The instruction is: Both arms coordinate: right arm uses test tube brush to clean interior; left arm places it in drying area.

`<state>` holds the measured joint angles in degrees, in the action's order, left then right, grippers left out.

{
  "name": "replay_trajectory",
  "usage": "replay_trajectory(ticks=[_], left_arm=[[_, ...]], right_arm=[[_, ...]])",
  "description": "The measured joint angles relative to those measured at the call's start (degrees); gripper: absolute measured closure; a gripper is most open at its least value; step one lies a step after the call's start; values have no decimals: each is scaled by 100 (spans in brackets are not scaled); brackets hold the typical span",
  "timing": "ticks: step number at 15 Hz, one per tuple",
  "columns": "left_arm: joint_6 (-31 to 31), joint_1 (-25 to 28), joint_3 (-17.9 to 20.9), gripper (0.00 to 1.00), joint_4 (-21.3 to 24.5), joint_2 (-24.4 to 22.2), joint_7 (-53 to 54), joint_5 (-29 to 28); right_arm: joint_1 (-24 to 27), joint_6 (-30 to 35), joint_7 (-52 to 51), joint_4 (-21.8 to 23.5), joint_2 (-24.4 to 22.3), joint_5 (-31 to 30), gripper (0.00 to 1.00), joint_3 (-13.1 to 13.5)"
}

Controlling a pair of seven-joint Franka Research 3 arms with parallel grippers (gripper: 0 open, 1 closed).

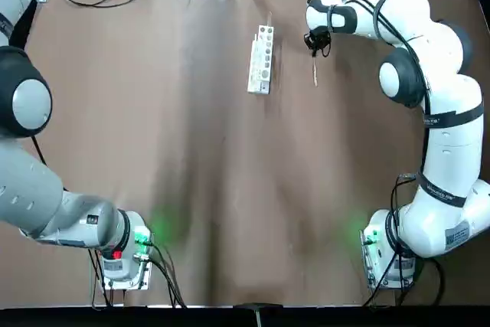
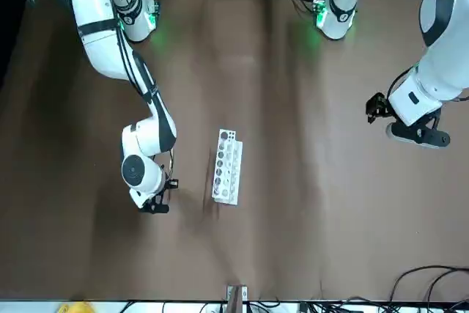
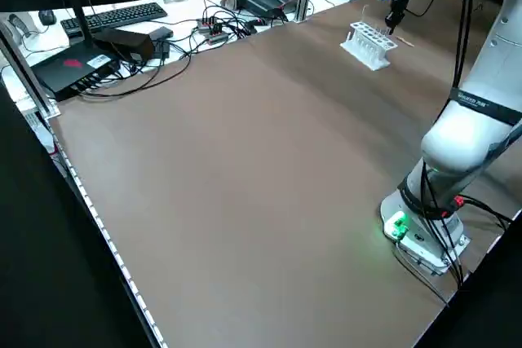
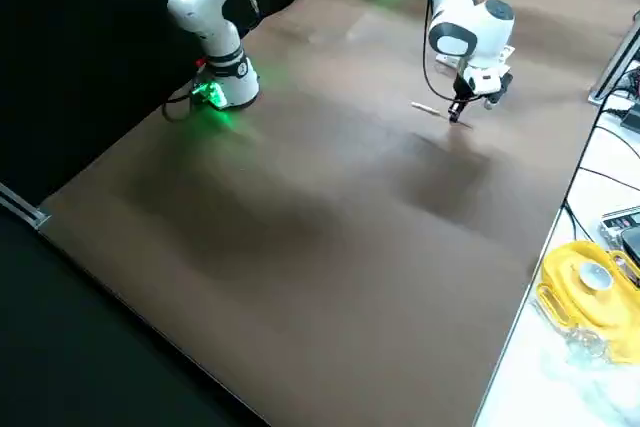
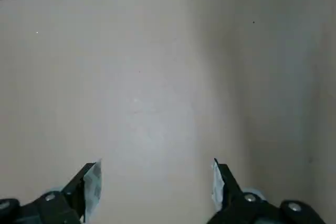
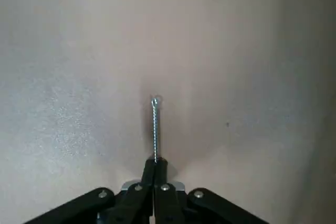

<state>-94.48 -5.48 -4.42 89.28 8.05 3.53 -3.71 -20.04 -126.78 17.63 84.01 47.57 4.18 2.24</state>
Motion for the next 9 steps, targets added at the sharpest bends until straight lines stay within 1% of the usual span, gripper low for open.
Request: replay_trajectory(ticks=[3,5,6,9], left_arm=[[72,-1,-9,1,0,0,0,-18],[90,-3,-14,1,0,0,0,-18],[93,-3,-15,1,0,0,0,-18],[95,-4,-18,1,0,0,0,-18]], right_arm=[[-11,6,-58,-6,1,-52,98,-1],[-12,14,-387,-41,-1,-56,98,-5],[-13,100,-640,-77,-13,-56,98,-11],[-13,735,-1468,-285,-120,-52,98,-23]])
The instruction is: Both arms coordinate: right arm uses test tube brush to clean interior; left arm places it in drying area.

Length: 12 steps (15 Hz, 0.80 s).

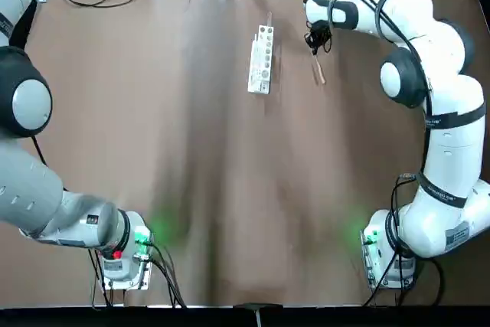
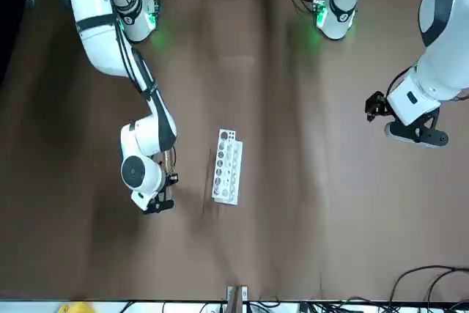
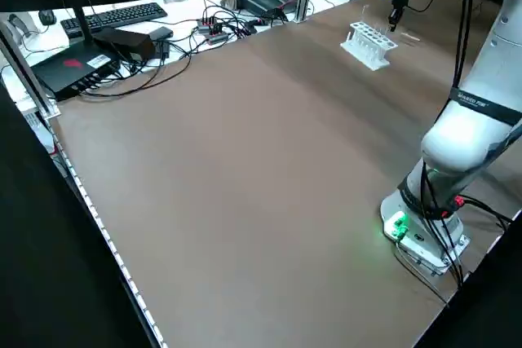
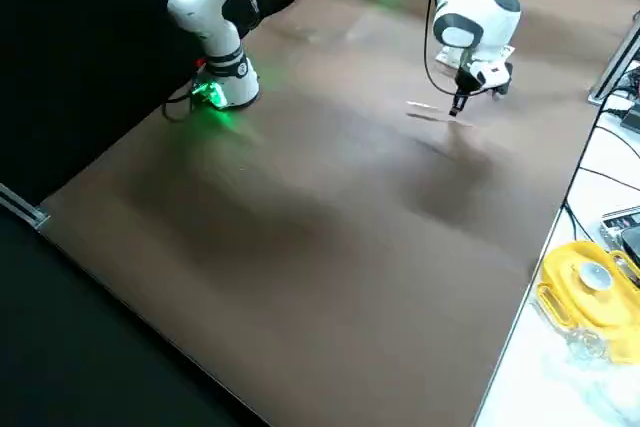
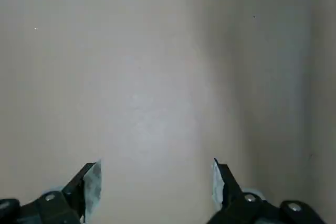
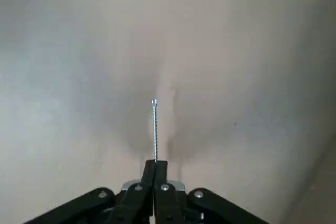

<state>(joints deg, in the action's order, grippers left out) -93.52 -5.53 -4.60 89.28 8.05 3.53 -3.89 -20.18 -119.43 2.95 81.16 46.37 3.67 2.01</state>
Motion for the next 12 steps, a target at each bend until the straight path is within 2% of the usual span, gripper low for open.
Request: replay_trajectory(ticks=[7,9,12], left_arm=[[33,-39,-13,1,0,-11,-21,0],[36,-39,-16,1,0,-28,-22,0],[40,-39,-17,1,0,-36,-23,0]], right_arm=[[-1,1585,-2322,-779,-138,1,98,-18],[1,1742,-2949,-875,-184,1,98,-11],[24,1774,-3265,-878,-239,54,98,-11]])
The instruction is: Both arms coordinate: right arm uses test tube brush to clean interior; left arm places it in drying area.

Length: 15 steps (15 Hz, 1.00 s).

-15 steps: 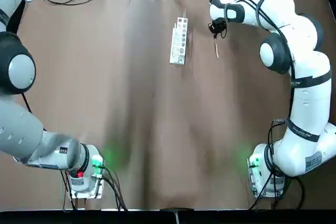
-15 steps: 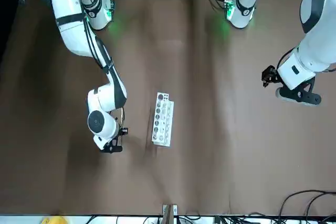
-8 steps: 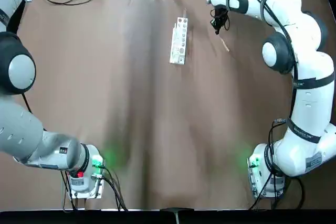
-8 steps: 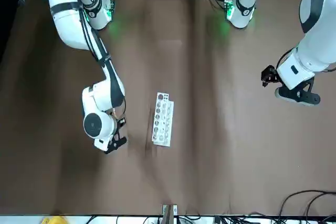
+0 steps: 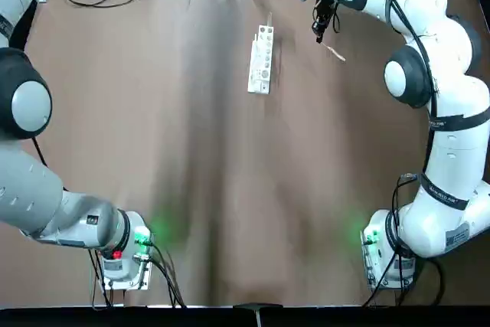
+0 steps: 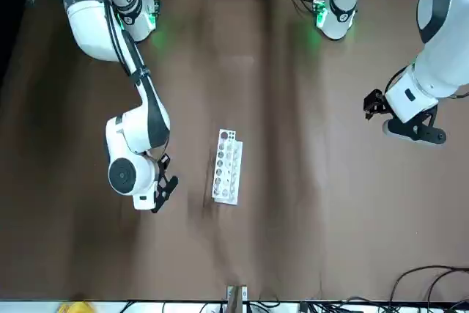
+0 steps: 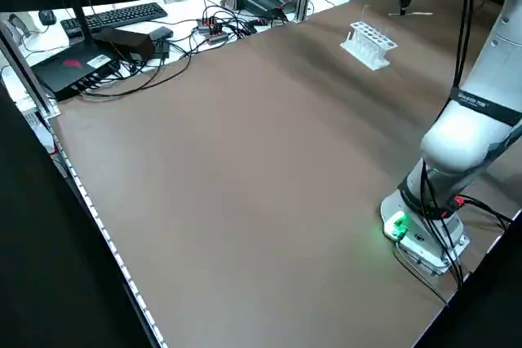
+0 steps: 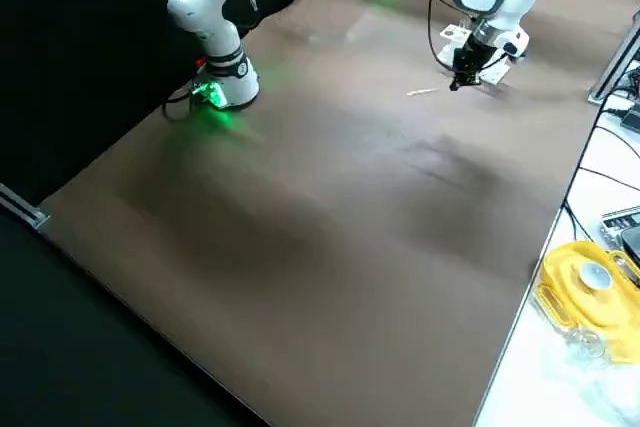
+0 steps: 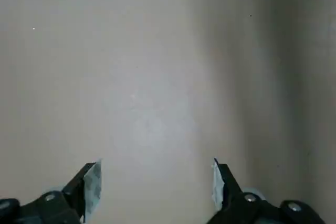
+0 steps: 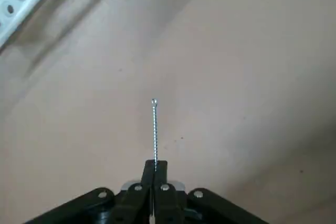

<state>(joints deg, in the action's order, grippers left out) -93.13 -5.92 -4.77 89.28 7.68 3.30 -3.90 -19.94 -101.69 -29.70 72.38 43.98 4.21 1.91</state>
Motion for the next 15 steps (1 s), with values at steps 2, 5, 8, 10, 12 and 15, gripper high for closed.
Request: replay_trajectory(ticks=[2,5,8,10,12,15], left_arm=[[2,0,0,1,0,0,-2,0],[2,2,0,1,0,0,-2,0],[3,5,0,1,0,0,-3,0],[3,6,0,1,0,0,-7,0],[3,6,0,1,0,0,-8,0],[4,7,0,1,0,0,-10,0]], right_arm=[[59,1,-412,0,0,358,98,4],[186,0,-1571,-9,-16,875,98,-11],[236,-5,-2386,-58,-52,1522,98,-96],[286,-6,-2844,-75,-93,1846,98,-121],[327,-34,-3168,-98,-129,2149,98,-162],[338,-99,-3714,-150,-161,2851,98,-221]])
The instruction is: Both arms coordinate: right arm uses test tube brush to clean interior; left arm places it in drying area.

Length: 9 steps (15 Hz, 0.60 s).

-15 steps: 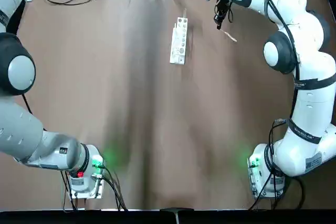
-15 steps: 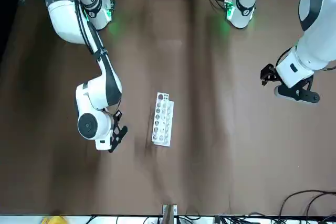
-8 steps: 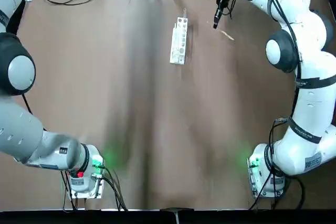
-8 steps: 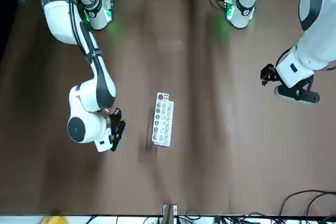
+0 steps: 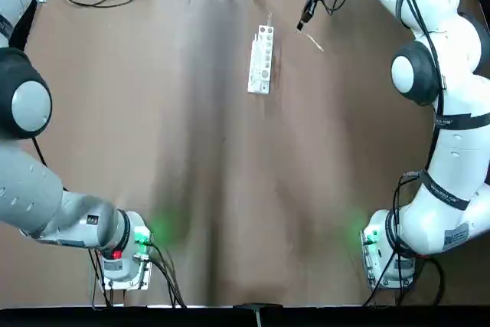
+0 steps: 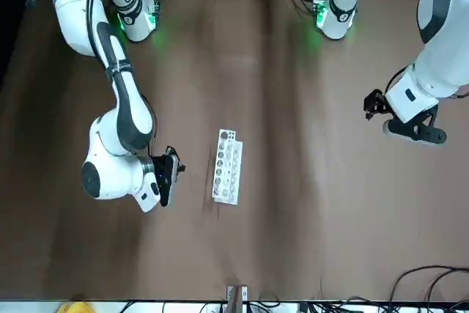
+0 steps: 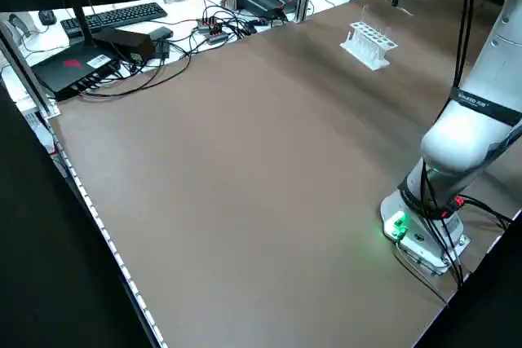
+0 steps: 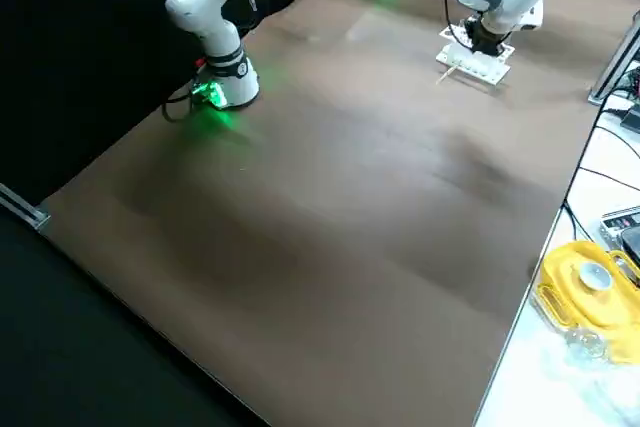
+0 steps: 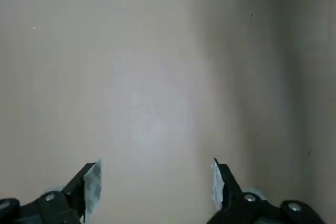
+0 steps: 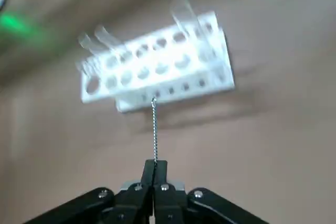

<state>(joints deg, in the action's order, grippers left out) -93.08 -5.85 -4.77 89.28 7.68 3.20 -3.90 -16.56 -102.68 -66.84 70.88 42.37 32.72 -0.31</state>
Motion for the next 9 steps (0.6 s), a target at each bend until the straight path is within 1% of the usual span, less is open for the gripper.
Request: replay_trajectory(ticks=[2,4,5,9], left_arm=[[0,3,1,1,0,0,-2,0],[1,-1,1,1,0,0,-2,0],[1,-6,0,1,1,0,-2,0],[3,-13,-1,1,1,0,-2,0]], right_arm=[[1,-118,-473,-10,-1,496,98,-32],[5,-178,-1088,-10,-1,1214,98,-66],[9,-194,-1354,-10,0,1477,98,-74],[64,-212,-2080,-9,1,2211,98,-108]])
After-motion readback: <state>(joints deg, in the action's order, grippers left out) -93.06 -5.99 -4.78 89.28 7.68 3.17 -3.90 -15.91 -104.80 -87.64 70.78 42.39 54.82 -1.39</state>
